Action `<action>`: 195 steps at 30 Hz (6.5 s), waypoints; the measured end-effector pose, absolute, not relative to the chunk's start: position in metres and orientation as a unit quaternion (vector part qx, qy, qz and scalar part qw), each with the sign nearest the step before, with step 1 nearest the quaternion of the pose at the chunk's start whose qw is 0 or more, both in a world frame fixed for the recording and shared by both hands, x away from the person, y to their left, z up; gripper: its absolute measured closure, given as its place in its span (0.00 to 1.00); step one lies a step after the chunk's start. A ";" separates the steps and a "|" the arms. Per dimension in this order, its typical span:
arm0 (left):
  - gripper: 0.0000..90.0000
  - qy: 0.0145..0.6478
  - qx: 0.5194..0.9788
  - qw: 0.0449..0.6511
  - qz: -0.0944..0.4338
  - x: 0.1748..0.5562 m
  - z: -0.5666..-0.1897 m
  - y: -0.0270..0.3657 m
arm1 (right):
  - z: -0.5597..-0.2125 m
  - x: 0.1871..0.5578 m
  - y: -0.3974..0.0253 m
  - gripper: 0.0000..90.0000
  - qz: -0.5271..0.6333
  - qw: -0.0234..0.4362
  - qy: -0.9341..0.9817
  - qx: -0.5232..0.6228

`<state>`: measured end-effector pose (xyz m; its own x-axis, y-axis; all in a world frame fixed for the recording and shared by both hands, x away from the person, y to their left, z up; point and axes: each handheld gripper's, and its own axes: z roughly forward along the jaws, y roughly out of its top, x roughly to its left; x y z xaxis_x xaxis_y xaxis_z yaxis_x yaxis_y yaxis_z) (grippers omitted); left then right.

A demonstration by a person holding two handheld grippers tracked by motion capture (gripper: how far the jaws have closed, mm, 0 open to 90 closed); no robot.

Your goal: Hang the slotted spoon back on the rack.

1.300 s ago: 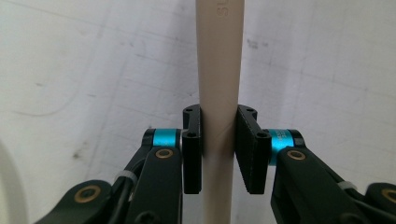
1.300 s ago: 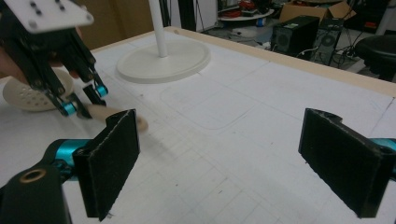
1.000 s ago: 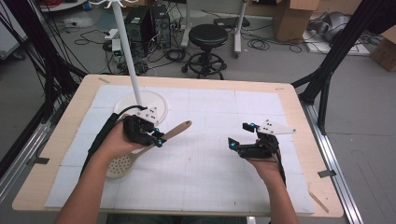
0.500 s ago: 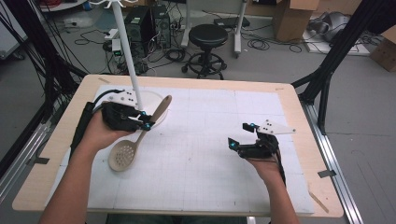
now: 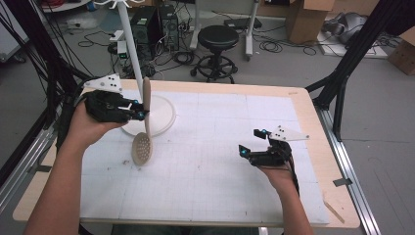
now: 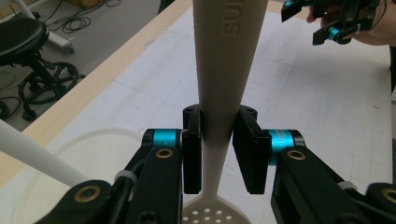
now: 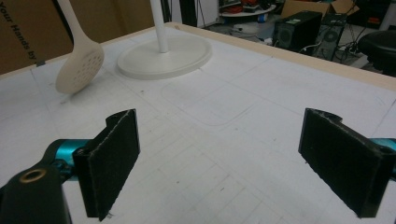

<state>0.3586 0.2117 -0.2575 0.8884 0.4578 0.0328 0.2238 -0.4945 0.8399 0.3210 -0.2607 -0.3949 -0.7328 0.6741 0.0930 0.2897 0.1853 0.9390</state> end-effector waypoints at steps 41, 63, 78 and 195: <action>0.82 0.277 0.813 0.479 0.180 0.397 -0.164 0.266 | -0.395 0.321 -0.263 0.13 0.556 0.169 0.747 0.324; 0.82 0.325 0.813 0.437 0.206 0.425 -0.152 0.267 | -0.396 0.322 -0.262 0.13 0.555 0.166 0.748 0.324; 0.82 0.351 0.810 0.417 0.216 0.433 -0.151 0.269 | -0.396 0.322 -0.262 0.13 0.553 0.167 0.749 0.325; 0.14 0.241 0.783 0.554 0.149 0.338 -0.319 0.225 | -0.400 0.321 -0.253 0.13 0.534 0.160 0.766 0.320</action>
<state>0.3377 0.2248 -0.3186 0.8390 0.5431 -0.0343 0.2131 -0.2699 0.9390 0.3205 -0.2535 -0.4004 -0.7440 0.6611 0.0970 0.3204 0.2256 0.9200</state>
